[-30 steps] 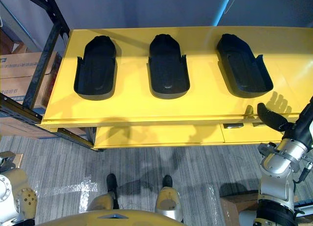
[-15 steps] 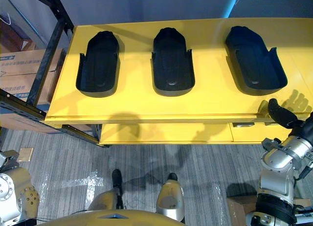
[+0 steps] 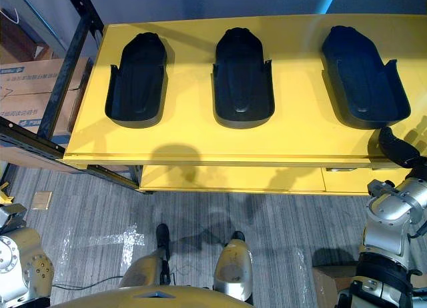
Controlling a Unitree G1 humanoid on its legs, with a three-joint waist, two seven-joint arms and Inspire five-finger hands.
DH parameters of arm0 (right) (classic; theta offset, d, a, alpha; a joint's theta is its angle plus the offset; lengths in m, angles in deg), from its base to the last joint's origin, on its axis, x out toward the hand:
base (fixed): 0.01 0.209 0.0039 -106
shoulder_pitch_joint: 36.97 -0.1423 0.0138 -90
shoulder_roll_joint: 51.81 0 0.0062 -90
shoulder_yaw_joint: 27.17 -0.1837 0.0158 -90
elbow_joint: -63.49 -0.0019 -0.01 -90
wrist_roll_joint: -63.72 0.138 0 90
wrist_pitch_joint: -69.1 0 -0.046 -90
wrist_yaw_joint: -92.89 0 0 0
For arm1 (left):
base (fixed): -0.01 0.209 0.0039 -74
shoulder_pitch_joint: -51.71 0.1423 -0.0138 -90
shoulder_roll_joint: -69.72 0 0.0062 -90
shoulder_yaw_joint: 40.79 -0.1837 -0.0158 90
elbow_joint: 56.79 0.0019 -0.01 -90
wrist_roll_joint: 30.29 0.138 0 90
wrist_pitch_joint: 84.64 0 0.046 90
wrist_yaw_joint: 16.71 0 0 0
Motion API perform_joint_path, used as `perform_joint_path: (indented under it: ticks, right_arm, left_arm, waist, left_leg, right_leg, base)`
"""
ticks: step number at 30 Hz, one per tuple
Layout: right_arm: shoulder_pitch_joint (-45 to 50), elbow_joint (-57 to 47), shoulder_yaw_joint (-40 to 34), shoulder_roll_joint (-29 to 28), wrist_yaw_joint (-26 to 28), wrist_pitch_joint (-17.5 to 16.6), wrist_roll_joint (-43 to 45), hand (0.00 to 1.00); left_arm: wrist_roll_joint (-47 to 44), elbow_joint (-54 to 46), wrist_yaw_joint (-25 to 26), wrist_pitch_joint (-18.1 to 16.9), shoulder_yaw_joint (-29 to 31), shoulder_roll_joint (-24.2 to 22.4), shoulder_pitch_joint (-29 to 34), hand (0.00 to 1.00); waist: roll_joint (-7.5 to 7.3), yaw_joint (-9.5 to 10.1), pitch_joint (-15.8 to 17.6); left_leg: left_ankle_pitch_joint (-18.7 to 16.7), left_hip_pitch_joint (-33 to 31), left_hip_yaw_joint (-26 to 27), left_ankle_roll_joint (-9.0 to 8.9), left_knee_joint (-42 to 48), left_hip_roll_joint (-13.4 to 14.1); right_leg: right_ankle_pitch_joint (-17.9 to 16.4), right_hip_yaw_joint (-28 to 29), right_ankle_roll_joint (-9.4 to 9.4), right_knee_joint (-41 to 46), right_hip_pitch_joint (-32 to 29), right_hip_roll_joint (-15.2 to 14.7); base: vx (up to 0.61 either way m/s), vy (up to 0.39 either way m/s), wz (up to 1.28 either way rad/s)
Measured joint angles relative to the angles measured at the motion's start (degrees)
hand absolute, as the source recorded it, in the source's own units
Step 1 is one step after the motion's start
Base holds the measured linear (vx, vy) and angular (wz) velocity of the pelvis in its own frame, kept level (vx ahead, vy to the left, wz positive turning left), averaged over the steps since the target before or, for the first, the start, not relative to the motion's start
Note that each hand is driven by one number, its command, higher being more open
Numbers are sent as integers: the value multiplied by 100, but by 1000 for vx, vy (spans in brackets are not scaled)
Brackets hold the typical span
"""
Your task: Walk over and take three plastic housings, then place them on the shelf
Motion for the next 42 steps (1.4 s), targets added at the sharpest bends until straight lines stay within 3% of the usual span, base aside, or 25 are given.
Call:
perform_joint_path:
  ticks: [22, 25, 28, 30, 35, 39, 42]
  right_arm:
    - [53, -60, -34, 0, 0, -2, -41, 100]
    - [523, -694, -260, -151, -364, -18, -210, 100]
    - [1131, -1358, -1014, -752, -839, -285, -302, 100]
    - [1400, -1410, -1425, -1119, -1038, -405, -264, 100]
    - [1661, -1387, -1799, -1981, -921, -634, 378, 100]
    - [1974, -1251, -1460, -2431, -219, -654, 865, 100]
    - [2307, -899, -1038, -2725, 572, -459, 1230, 100]
  left_arm:
    - [133, 2, -191, 42, 5, -4, 108, 100]
    - [919, 43, 392, 96, 124, -67, 223, 100]
    - [1079, 51, 446, -15, 655, -418, 474, 100]
    - [963, 67, 257, -164, 939, -526, 704, 100]
    - [-194, 491, -1417, -227, 1314, -528, 979, 100]
    - [-924, 1235, -2552, 168, 1339, -514, 1071, 100]
    - [-1247, 1902, -3037, 489, 1360, -389, 1124, 100]
  waist:
    - [6, -1, 2]
    - [57, -2, -30]
    - [35, -9, -97]
    - [-41, -17, -249]
    - [-106, 0, -653]
    - [-16, 38, -900]
    - [-10, 103, -1059]
  left_leg:
    - [-17, 163, -47, 17, -3, -8]
    - [-51, 171, -48, 28, -4, 5]
    - [-116, 297, -47, 29, -3, 17]
    - [-146, 347, -16, 33, -2, 18]
    - [-251, 472, 154, 9, -4, 119]
    - [-365, 538, 369, 71, -23, 138]
    - [-414, 565, 487, 49, -26, 197]
  right_leg:
    - [-8, -70, 7, -83, 228, -12]
    - [28, -102, 62, -221, 316, 19]
    - [74, -146, 118, -425, 564, 53]
    - [98, -183, 151, -578, 703, 69]
    - [349, -146, 139, -1131, 1002, 243]
    - [498, -27, 154, -1414, 1098, 290]
    - [585, -15, 159, -1568, 1147, 316]
  base:
    - [0, 0, 0]
    - [12, 2, 1]
    - [83, 0, 2]
    - [87, 0, 3]
    - [36, 5, -13]
    - [-31, 21, -20]
    - [13, 7, -17]
